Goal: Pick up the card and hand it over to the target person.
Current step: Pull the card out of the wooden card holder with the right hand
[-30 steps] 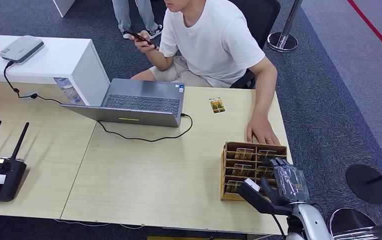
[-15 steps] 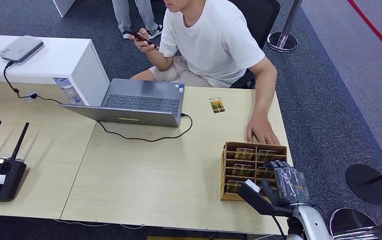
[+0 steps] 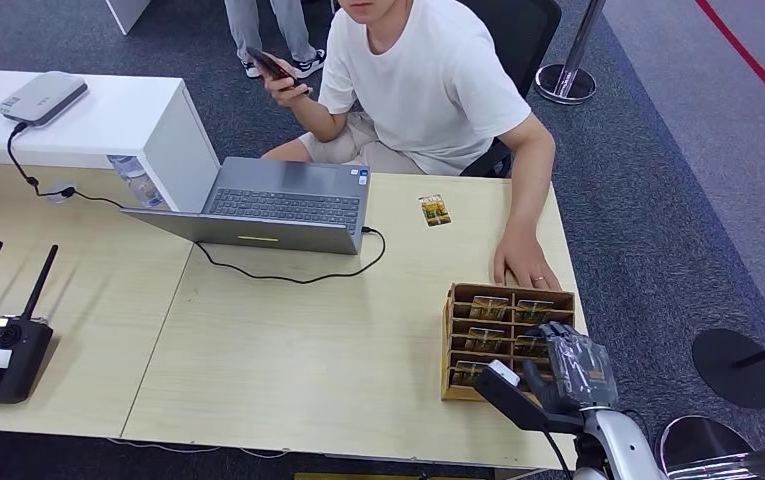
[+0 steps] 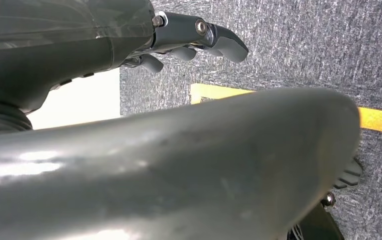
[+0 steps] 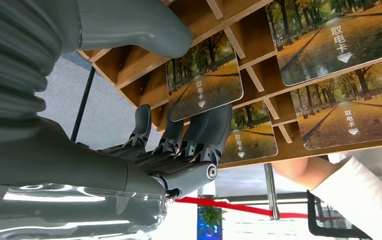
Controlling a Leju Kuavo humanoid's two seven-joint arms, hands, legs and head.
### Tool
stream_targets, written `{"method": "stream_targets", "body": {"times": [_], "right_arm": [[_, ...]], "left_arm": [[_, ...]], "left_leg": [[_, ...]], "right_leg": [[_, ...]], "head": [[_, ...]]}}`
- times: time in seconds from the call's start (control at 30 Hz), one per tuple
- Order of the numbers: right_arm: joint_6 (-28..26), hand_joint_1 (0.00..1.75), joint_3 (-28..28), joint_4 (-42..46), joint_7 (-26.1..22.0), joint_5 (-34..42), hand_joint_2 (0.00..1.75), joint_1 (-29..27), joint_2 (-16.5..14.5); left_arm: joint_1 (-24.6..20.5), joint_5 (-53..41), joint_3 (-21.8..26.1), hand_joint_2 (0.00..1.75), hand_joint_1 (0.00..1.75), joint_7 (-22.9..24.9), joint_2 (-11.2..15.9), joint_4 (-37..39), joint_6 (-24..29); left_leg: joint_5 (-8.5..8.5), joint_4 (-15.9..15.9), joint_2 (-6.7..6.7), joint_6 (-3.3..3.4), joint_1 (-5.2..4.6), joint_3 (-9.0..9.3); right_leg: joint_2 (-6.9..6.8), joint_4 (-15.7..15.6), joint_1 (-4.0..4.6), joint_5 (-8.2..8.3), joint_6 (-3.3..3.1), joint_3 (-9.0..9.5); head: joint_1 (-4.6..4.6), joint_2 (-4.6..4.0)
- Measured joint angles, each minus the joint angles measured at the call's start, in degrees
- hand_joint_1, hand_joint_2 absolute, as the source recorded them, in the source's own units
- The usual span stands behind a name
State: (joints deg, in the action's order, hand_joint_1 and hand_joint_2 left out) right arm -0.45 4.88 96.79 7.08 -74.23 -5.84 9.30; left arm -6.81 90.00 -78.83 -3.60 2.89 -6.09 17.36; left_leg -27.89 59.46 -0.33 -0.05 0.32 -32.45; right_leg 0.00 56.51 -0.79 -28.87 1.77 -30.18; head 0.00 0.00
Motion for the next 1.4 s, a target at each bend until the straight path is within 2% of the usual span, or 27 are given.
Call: {"method": "stream_targets", "body": {"times": [0.37,0.5,0.87,1.0,1.4], "right_arm": [[-0.08,0.98,0.08,-0.61,-0.42,0.42,1.75,-0.01,0.69],[-0.17,1.54,0.10,-0.66,-0.48,0.59,1.75,0.01,0.77],[-0.28,1.53,0.24,-0.83,-0.60,0.74,1.75,0.15,1.03],[-0.37,1.54,0.31,-0.62,-0.60,0.74,1.75,0.00,1.07],[-0.47,1.54,0.35,-0.14,-0.56,0.77,1.75,-0.05,0.75]], "left_arm": [[-0.02,0.00,-0.11,0.00,0.00,-0.27,0.22,-0.09,-0.20],[-0.03,0.00,-0.22,0.00,0.00,-0.13,0.22,-0.08,-0.07],[-0.06,-0.02,-0.44,0.00,0.00,-0.68,0.38,-0.08,0.06],[-0.07,-0.66,-1.26,1.75,0.00,-1.04,0.37,0.14,0.93],[-0.01,0.00,0.14,1.75,0.00,-1.58,0.42,0.08,1.98]], "left_leg": [[0.00,0.00,-0.01,0.00,0.00,0.00],[0.00,0.00,-0.02,0.00,0.01,0.00],[0.01,0.00,-0.02,0.01,0.01,0.00],[0.02,-0.01,-0.02,0.01,0.01,0.00],[0.01,-0.01,-0.01,0.00,0.01,0.01]], "right_leg": [[-0.01,0.00,0.00,0.00,0.00,0.01],[-0.02,-0.01,0.01,0.00,0.00,0.01],[-0.02,-0.02,0.01,0.01,0.00,0.02],[-0.02,-0.03,0.01,0.02,0.00,0.02],[-0.02,-0.02,0.01,0.01,0.00,0.03]], "head": [[0.00,0.00],[0.00,0.00],[0.00,0.00],[0.00,0.00],[0.00,0.00]]}}
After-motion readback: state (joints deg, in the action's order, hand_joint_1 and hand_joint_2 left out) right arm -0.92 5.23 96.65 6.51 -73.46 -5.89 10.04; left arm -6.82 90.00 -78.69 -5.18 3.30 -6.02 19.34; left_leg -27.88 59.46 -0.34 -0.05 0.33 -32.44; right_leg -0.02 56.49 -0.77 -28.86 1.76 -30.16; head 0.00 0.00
